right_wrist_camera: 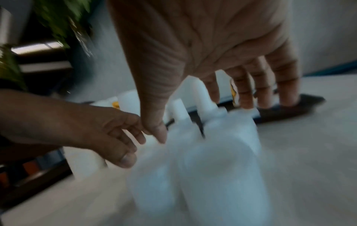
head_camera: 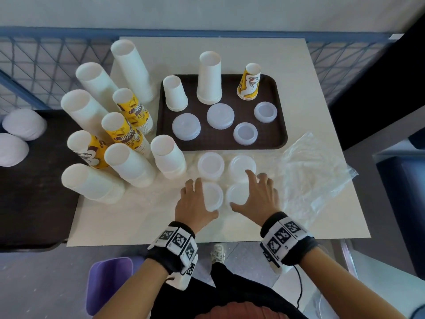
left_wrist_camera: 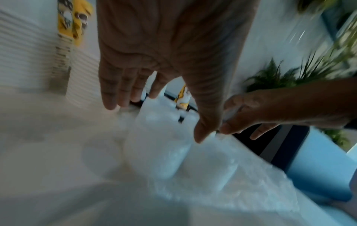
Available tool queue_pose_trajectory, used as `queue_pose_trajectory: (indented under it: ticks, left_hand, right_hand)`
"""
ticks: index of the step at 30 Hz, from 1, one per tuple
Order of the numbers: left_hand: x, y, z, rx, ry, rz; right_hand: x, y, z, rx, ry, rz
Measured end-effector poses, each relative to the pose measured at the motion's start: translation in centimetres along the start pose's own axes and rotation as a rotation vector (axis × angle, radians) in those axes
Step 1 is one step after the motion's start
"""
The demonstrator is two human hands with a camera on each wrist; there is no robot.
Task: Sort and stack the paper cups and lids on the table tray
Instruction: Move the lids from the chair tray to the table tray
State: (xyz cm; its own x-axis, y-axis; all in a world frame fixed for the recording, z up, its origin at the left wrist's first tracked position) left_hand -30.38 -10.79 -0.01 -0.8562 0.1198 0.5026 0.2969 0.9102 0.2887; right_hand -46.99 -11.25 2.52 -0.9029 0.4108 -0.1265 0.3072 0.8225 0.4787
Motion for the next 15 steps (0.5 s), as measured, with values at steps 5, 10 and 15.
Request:
queue_pose_trajectory:
  ticks: [5,10,15]
  left_hand:
    - [0.6,2.4,-7.8,0.35,0.112,0.197]
    - [-2.9,5.1,-17.2,0.696,0.193,0.195]
    - [-12.5,8.7,-25.4,0.85,0.232,0.004]
  right_hand:
    - [-5.1,2.4,-6.3,0.314,-0.335,-0.42]
    - [-16.3,5.4,-10.7,0.225,-0.471,-0.707]
    - [-30.1,9.0,-9.5,0.02,-0.284,-0.878]
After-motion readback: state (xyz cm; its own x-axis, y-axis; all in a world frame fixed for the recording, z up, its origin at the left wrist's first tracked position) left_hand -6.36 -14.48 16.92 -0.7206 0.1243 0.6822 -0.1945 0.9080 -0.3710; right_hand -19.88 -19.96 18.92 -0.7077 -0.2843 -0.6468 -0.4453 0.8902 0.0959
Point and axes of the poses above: each hand's wrist, its own y-axis away from the middle knuckle, its own z-axis out of the palm, x = y × z, the point moved 2 cm from there along -y, towards the middle knuckle, and after that the axes turned 14 degrees about z, right-handed, at the moved point
